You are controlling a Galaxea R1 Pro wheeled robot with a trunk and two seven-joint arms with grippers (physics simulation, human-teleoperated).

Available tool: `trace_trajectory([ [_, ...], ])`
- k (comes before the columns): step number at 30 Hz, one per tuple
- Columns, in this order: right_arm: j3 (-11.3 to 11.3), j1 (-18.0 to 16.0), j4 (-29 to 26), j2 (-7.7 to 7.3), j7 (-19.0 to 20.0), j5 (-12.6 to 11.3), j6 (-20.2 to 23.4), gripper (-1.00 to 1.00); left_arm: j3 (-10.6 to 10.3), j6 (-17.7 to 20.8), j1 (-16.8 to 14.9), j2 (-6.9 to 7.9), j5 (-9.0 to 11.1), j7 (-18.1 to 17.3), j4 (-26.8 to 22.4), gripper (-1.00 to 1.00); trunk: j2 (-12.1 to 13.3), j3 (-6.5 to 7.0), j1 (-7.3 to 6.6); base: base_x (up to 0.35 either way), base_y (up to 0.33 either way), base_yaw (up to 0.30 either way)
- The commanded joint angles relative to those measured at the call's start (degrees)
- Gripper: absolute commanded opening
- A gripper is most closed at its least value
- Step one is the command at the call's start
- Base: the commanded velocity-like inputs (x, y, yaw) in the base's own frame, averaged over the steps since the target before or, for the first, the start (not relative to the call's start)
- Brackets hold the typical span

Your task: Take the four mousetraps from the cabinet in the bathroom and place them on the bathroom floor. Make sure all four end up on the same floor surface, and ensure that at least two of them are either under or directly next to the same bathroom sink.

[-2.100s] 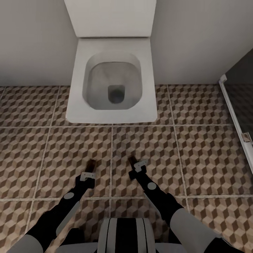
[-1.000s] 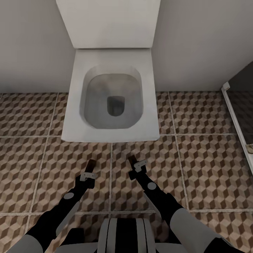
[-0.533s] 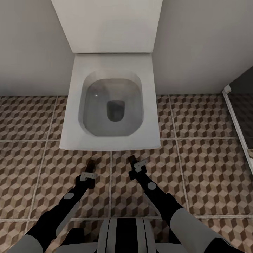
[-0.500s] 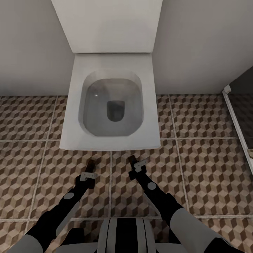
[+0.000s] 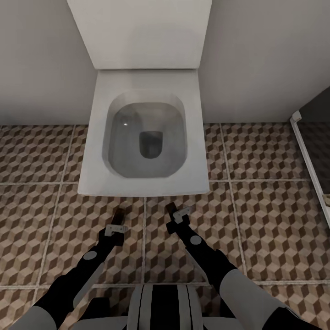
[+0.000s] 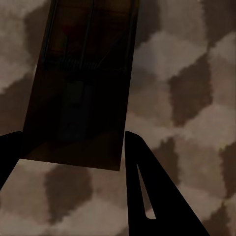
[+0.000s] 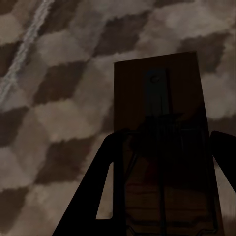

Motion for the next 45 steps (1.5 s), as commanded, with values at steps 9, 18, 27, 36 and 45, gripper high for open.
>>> trace_trajectory([
  [9,0.34,-1.13,1.03,0.15,-0.27,-0.65,0.32,-1.0,-1.97,0.24,-0.04,0.0,0.28,0.73,-0.11,-1.0,-0.01,-0.03,-0.01,0.0,0.0,0.0],
  [18,0.37,-1.45,1.13,0.8,-0.27,-0.65,0.58,-1.0,-2.4,0.24,-0.04,-0.16,0.28,0.75,0.44,-1.0,-0.01,-0.03,-0.01,0.0,0.0,0.0],
  [27,0.37,-1.46,1.2,0.89,-0.27,-0.68,0.57,-1.0,-2.41,0.24,-0.04,-0.18,0.35,0.67,0.67,-1.0,-0.01,-0.03,-0.01,0.0,0.0,0.0],
  [36,0.43,-1.46,1.2,0.98,-0.27,-0.74,0.6,-1.0,-2.41,0.24,-0.04,-0.18,0.31,0.69,0.63,-1.0,-0.01,-0.03,-0.01,0.0,0.0,0.0],
  [45,0.43,-1.46,1.2,0.98,-0.27,-0.73,0.58,-1.0,-2.41,0.24,-0.04,-0.18,0.32,0.67,0.59,-1.0,-0.01,-0.03,-0.01,0.0,0.0,0.0],
])
